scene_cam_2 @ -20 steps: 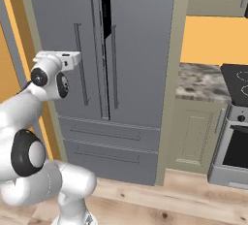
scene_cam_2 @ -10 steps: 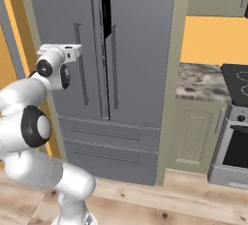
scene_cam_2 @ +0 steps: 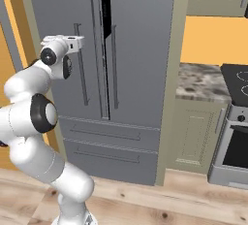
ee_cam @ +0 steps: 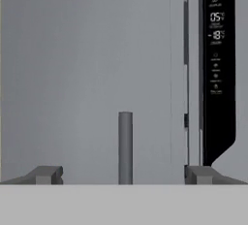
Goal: Retrieve the fish from the fridge and place it on the saucepan with marinade on the stove.
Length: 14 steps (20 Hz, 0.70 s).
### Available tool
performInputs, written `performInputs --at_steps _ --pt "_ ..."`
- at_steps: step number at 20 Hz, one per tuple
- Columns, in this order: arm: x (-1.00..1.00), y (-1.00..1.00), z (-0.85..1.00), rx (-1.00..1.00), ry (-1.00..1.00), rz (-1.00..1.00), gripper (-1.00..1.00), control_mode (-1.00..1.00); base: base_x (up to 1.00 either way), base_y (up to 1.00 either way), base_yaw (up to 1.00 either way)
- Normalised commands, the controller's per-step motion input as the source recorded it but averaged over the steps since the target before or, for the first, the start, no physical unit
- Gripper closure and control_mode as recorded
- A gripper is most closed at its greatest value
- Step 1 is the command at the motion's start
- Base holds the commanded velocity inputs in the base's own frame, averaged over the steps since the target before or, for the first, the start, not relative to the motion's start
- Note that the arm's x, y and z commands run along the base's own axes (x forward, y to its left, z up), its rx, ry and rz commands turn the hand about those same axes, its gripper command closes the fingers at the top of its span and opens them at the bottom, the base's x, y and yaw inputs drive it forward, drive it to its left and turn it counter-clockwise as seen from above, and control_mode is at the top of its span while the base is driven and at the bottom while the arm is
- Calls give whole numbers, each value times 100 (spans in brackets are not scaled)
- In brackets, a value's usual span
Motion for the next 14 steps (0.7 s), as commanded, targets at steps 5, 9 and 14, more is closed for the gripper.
performInputs --at_steps 5,9,14 --pt "43 0 0 0 9 -1 -100 -100 0 0 0" --pt "34 0 0 0 3 0 -100 -100 0 0 0" --pt "37 8 0 -1 0 0 -100 -100 0 0 0"
